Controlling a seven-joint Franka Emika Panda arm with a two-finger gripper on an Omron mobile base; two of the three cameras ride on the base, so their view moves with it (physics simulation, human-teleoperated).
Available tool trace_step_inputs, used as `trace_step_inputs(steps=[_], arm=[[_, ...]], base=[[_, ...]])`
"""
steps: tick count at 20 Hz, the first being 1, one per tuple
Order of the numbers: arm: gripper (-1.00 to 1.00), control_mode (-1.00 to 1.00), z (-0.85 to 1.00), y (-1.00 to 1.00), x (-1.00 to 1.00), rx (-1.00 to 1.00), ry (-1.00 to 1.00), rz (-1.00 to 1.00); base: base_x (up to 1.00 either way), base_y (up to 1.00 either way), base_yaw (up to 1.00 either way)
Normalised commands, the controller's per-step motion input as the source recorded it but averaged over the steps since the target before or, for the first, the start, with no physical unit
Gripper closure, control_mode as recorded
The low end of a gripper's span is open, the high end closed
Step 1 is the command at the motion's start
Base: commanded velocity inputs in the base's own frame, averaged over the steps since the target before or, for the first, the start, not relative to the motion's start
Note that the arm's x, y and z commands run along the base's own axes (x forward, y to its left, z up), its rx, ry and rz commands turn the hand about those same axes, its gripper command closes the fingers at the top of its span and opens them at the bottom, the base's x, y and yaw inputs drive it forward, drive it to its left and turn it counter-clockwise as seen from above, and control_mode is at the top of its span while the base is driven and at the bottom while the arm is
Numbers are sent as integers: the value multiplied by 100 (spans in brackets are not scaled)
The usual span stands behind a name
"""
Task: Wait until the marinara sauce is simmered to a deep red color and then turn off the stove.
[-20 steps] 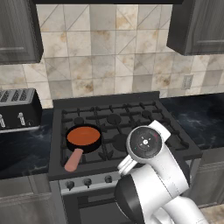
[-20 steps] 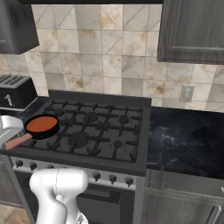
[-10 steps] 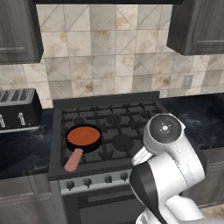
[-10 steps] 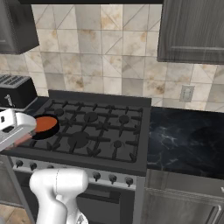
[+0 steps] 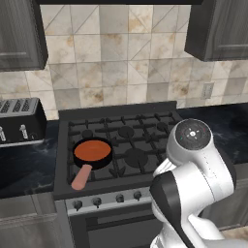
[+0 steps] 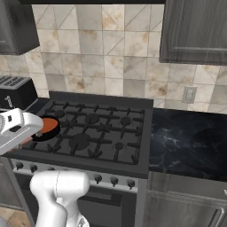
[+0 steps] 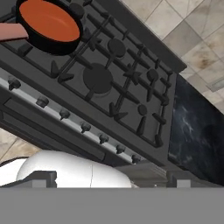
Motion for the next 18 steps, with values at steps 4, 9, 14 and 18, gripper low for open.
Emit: trace_step_inputs(steps=[4,9,14,18], arm=[[-100,-100,0,0,0,0,0,0],[-100,-100,0,0,0,0,0,0],[-100,-100,0,0,0,0,0,0],[-100,-100,0,0,0,0,0,0]], base=[[0,0,0],[0,0,0],[0,0,0],[0,0,0]])
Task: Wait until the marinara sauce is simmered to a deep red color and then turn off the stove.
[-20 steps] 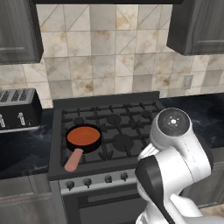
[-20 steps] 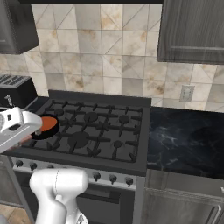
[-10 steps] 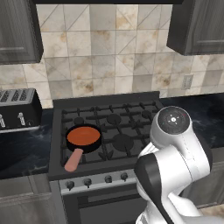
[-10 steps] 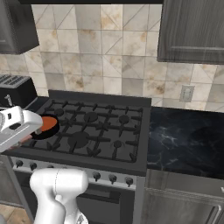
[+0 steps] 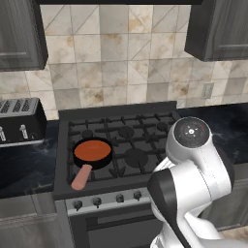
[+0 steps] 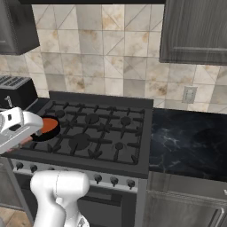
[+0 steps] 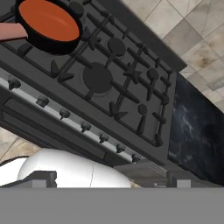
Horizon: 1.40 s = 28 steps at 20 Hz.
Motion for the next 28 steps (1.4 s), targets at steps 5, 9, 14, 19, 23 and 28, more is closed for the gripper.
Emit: trace_step_inputs(steps=[5,9,14,19,23,28], arm=[[-100,-100,0,0,0,0,0,0],[-100,-100,0,0,0,0,0,0],[-100,-100,0,0,0,0,0,0],[-100,-100,0,0,0,0,0,0],[-100,-100,0,0,0,0,0,0],[-100,-100,0,0,0,0,0,0]], base=[[0,0,0],[0,0,0],[0,0,0],[0,0,0],[0,0,0],[0,0,0]])
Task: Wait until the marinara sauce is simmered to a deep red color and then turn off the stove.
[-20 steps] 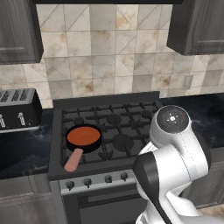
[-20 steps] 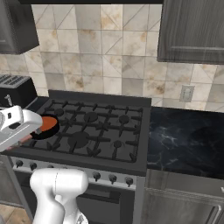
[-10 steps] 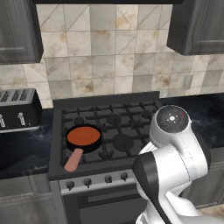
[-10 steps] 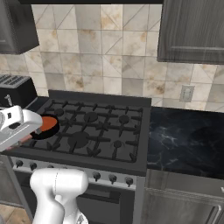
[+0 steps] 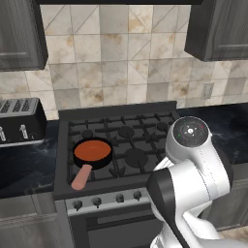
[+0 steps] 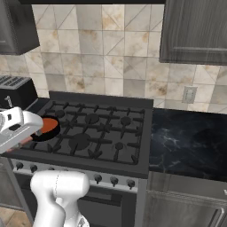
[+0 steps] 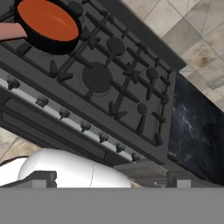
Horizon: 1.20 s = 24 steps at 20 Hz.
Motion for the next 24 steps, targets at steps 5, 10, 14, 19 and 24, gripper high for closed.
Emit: trace_step_inputs(steps=[5,10,14,19,24], arm=[[-100,-100,0,0,0,0,0,0],[-100,-100,0,0,0,0,0,0],[-100,-100,0,0,0,0,0,0],[-100,-100,0,0,0,0,0,0],[-100,-100,0,0,0,0,0,0]], base=[[0,0,0],[0,0,0],[0,0,0],[0,0,0],[0,0,0]])
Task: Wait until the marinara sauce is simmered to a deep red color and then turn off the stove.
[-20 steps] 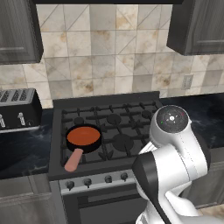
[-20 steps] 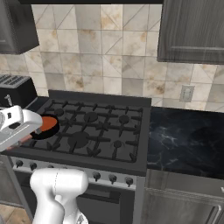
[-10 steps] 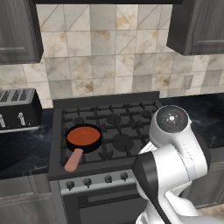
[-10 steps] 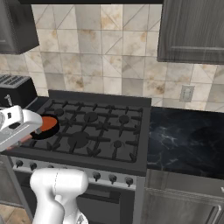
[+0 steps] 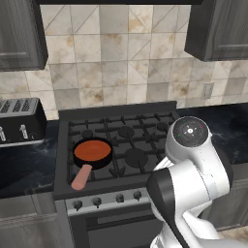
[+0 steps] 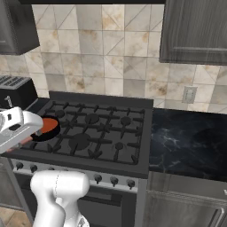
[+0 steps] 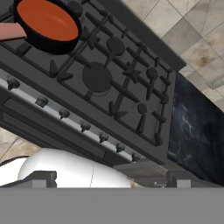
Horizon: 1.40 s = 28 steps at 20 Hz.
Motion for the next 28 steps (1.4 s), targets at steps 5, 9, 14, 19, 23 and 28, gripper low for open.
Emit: trace_step_inputs(steps=[5,9,14,19,23,28], arm=[[-100,-100,0,0,0,0,0,0],[-100,-100,0,0,0,0,0,0],[-100,-100,0,0,0,0,0,0],[-100,-100,0,0,0,0,0,0],[-100,-100,0,0,0,0,0,0],[-100,-100,0,0,0,0,0,0]], base=[[0,0,0],[0,0,0],[0,0,0],[0,0,0],[0,0,0],[0,0,0]])
